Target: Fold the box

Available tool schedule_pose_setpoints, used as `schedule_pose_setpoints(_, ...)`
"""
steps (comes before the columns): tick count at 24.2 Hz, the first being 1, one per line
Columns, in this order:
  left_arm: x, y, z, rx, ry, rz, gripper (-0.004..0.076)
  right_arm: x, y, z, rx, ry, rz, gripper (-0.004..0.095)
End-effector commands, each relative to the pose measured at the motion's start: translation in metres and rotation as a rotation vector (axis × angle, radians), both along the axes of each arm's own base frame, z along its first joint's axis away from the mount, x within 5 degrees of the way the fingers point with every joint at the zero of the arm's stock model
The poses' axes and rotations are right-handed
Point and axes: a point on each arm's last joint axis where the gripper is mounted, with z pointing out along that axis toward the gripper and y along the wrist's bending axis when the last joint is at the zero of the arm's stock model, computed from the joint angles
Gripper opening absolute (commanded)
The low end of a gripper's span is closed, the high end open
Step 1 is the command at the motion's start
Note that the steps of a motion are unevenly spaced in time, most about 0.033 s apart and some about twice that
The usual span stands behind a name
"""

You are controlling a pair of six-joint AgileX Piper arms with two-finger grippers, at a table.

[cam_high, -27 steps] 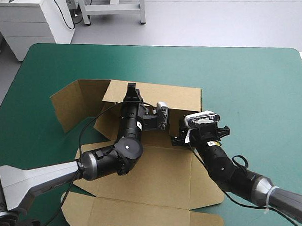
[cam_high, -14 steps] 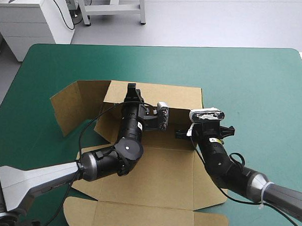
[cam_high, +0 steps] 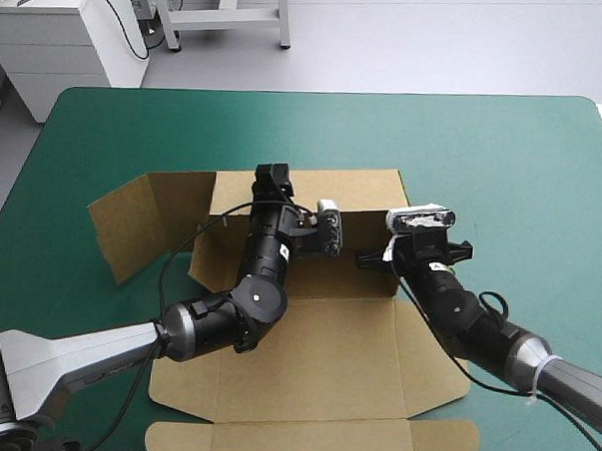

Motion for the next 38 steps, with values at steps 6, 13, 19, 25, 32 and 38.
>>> schedule_pose_setpoints(6, -0.021, -0.008, 0.029, -0.063, -0.134, 0.02, 0.0405, 0.026, -0.029, 0.014, 0.071, 0.056, 0.068, -0.002)
schedule_pose_setpoints(13, -0.058, -0.023, 0.027, -0.089, -0.109, 0.02, 0.0405, 0.039, -0.04, 0.031, 0.07, 0.008, 0.056, -0.002)
schedule_pose_setpoints(19, -0.076, -0.027, 0.021, -0.11, -0.036, 0.051, 0.0405, 0.063, -0.052, 0.026, 0.127, 0.084, 0.145, -0.0019)
schedule_pose_setpoints(25, -0.096, -0.028, 0.012, -0.119, 0.054, 0.094, 0.0365, 0.073, -0.051, 0.025, 0.115, 0.101, 0.166, -0.0018)
schedule_pose_setpoints(32, -0.104, -0.024, 0.003, 0.011, 0.179, 0.097, 0.0002, 0.076, -0.052, 0.027, 0.098, 0.109, 0.182, -0.0018)
schedule_pose_setpoints(38, -0.107, -0.013, 0.038, -0.097, 0.418, -0.034, 0.0008, 0.078, -0.06, 0.021, 0.121, 0.163, 0.201, -0.0018)
